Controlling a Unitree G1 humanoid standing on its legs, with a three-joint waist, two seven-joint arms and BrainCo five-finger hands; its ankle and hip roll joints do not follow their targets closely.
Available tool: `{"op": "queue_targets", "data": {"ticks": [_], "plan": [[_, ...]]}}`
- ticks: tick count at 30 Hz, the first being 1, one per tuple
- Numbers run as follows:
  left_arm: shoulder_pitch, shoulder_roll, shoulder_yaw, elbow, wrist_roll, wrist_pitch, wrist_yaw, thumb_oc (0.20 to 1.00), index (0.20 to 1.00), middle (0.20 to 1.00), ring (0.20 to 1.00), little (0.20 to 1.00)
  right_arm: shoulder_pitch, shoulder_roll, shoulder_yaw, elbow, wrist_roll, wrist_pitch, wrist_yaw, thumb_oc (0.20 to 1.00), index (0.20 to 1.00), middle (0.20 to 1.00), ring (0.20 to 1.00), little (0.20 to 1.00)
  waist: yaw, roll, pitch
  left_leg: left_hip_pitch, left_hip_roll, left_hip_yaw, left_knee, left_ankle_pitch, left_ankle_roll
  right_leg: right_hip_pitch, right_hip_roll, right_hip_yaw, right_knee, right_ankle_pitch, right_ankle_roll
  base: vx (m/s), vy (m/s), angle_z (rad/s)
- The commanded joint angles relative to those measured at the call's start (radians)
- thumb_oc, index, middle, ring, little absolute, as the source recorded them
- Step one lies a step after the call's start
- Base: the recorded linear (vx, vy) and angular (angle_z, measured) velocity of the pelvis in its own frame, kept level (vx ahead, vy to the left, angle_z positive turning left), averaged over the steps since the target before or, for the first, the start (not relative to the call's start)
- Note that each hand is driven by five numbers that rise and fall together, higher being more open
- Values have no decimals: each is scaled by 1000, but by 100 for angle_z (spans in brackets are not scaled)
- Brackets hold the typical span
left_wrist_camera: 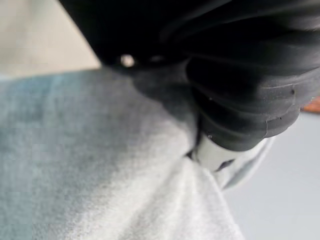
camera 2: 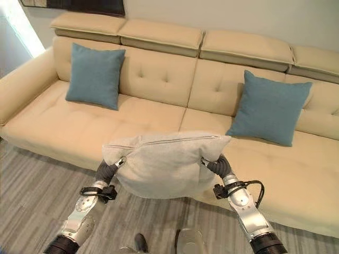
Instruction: Pick up all the scattered cushions and arrange them neatly on the sofa.
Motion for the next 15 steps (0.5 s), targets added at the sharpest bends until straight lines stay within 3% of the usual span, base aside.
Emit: {"op": "queue_targets", "data": {"ticks": [1, 3, 4, 6, 7, 8, 9, 10, 12, 14, 15], "plan": [[-74, -9, -45, -118, 33, -86, -66, 200, 200, 200, 200, 200, -109, 56, 28, -39, 12, -87, 27, 200, 200, 200, 200, 200, 8, -16, -46, 2, 54, -9, 44, 0, -87, 136, 73, -2, -405, 197, 39, 314, -20, -5], [-82, -17, -40, -110, 30, -86, -64, 200, 200, 200, 200, 200, -119, 59, 33, -28, 21, -92, 27, 200, 200, 200, 200, 200, -7, -28, -51, 38, 31, -19, 27, -20, -96, 98, 97, -35, -588, 242, 51, 328, -67, 5], [-85, -23, -44, -96, 31, -85, -66, 200, 200, 200, 200, 200, -97, 54, 23, -34, 23, -92, 33, 200, 200, 200, 200, 200, -29, -31, -53, 57, 28, -42, 37, -44, -102, 91, 117, -4, -625, 260, 57, 354, -113, 11], [-83, -26, -46, -101, 31, -87, -76, 200, 200, 200, 200, 200, -83, 55, 17, -37, 18, -91, 35, 200, 200, 200, 200, 200, -31, -37, -62, 60, 25, -47, 49, -54, -104, 106, 115, 5, -634, 262, 56, 267, -109, 42], [-82, -34, -55, -91, 39, -83, -93, 200, 200, 200, 200, 200, -54, 43, -9, -41, 22, -95, 36, 200, 200, 200, 200, 200, -39, -42, -75, 52, 27, -48, 111, -67, -120, 144, 127, 25, -648, 263, 40, 329, -200, 81], [-79, -43, -63, -92, 23, -79, -114, 200, 200, 200, 200, 200, -22, 29, -36, -56, 32, -99, 40, 200, 200, 200, 200, 200, -50, -49, -81, 13, 64, -33, 266, -33, -164, 191, 127, 13, -665, 252, 19, 389, -257, 70], [-81, -45, -69, -84, 16, -75, -119, 200, 200, 200, 200, 200, -12, 23, -46, -58, 37, -97, 37, 200, 200, 200, 200, 200, -53, -53, -80, -18, 90, -37, 341, -9, -183, 218, 130, 8, -676, 243, 2, 216, -185, 41], [-82, -45, -69, -84, 16, -75, -120, 200, 200, 200, 200, 200, -11, 23, -47, -58, 37, -97, 37, 200, 200, 200, 200, 200, -55, -52, -79, -22, 93, -40, 349, -12, -185, 219, 132, 5, -677, 244, 1, 124, -132, 32], [-92, -49, -80, -85, 12, -70, -118, 200, 200, 200, 200, 200, -7, 16, -55, -68, 46, -98, 32, 200, 200, 200, 200, 200, -44, -63, -67, -72, 110, -74, 486, 36, -215, 258, 136, 1, -690, 231, -26, 135, -131, 17], [-94, -53, -83, -83, 10, -66, -107, 200, 200, 200, 200, 200, -6, 19, -51, -72, 57, -96, 31, 200, 200, 200, 200, 200, -33, -71, -63, -97, 112, -100, 474, 34, -202, 285, 136, 9, -705, 221, -31, 179, -75, -16], [-94, -56, -85, -81, 17, -63, -99, 200, 200, 200, 200, 200, -14, 22, -48, -69, 58, -94, 27, 200, 200, 200, 200, 200, -22, -77, -68, -123, 102, -131, 384, -1, -176, 297, 132, 26, -711, 216, -20, 245, -9, -48]]}}
